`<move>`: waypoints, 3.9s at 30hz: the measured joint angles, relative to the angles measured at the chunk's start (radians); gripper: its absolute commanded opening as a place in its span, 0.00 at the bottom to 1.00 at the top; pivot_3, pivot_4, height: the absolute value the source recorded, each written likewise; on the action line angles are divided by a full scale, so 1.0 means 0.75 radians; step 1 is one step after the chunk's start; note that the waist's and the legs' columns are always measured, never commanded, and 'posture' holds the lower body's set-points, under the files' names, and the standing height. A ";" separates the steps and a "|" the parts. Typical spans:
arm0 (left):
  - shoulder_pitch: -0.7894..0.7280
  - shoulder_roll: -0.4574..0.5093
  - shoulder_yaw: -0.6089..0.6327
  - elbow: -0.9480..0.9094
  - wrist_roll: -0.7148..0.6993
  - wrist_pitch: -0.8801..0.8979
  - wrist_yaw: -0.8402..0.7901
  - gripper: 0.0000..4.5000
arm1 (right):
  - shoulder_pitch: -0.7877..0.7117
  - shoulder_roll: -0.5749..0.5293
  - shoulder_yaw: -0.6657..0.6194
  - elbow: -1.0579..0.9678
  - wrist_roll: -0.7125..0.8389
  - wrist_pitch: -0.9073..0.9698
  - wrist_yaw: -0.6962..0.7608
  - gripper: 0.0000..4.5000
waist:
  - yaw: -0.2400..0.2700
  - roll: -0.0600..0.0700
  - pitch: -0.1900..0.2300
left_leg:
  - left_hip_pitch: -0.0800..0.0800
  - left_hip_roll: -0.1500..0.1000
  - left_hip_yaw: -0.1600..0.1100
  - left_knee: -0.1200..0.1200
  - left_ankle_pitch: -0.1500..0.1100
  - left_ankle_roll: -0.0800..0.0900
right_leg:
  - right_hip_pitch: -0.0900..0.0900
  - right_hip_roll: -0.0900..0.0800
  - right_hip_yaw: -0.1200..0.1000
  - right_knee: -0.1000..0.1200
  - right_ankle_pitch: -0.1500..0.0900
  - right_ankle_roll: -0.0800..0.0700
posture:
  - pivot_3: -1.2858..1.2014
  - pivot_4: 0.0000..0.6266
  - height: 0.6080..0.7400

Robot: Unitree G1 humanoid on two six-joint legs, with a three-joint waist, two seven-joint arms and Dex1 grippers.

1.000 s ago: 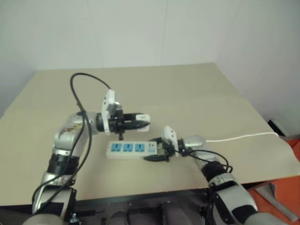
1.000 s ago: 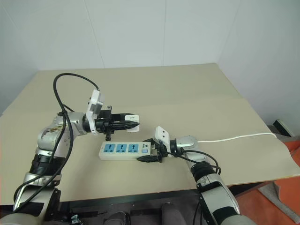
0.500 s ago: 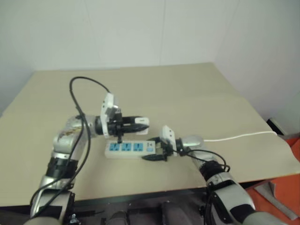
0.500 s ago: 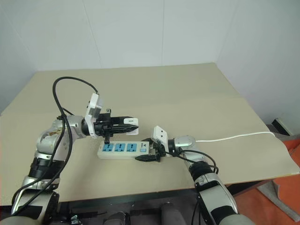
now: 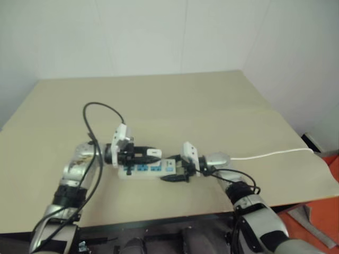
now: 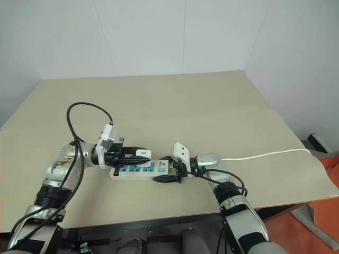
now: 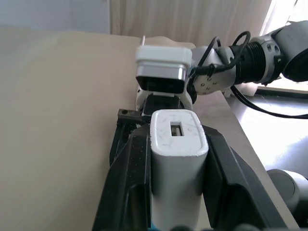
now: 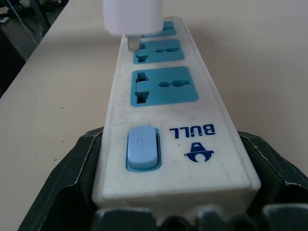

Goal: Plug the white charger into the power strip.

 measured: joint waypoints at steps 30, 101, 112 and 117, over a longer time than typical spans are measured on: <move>0.015 -0.070 -0.042 0.125 0.074 -0.161 0.006 0.23 | 0.018 -0.013 0.001 -0.041 0.001 0.035 -0.002 0.77 | 0.006 0.000 0.000 | -0.002 0.000 0.000 0.000 0.000 0.000 | -0.001 0.000 0.000 -0.001 0.000 0.000 | 0.52 0.24 1.00; -0.154 0.242 0.077 -0.051 -0.196 0.225 -0.190 1.00 | 0.017 -0.020 0.048 -0.054 -0.004 0.030 -0.004 0.99 | -0.001 -0.007 -0.021 | 0.006 0.002 0.001 -0.021 0.000 0.000 | -0.007 0.020 0.027 -0.009 -0.004 -0.006 | 0.52 0.24 1.00; -0.164 0.257 0.095 -0.031 -0.197 0.226 -0.191 1.00 | 0.190 -0.200 0.012 -0.498 0.062 0.170 -0.028 0.99 | 0.037 -0.009 -0.009 | -0.023 0.000 0.001 -0.019 -0.001 -0.001 | -0.028 0.017 0.027 -0.015 -0.002 -0.003 | 0.52 0.24 1.00; -0.163 0.263 0.097 -0.023 -0.191 0.225 -0.192 1.00 | 0.286 -0.323 -0.048 -0.728 0.117 0.268 -0.067 0.99 | 0.059 -0.009 -0.009 | -0.025 -0.001 0.001 -0.018 -0.001 -0.001 | -0.029 0.016 0.026 -0.016 -0.002 -0.003 | 0.52 0.24 1.00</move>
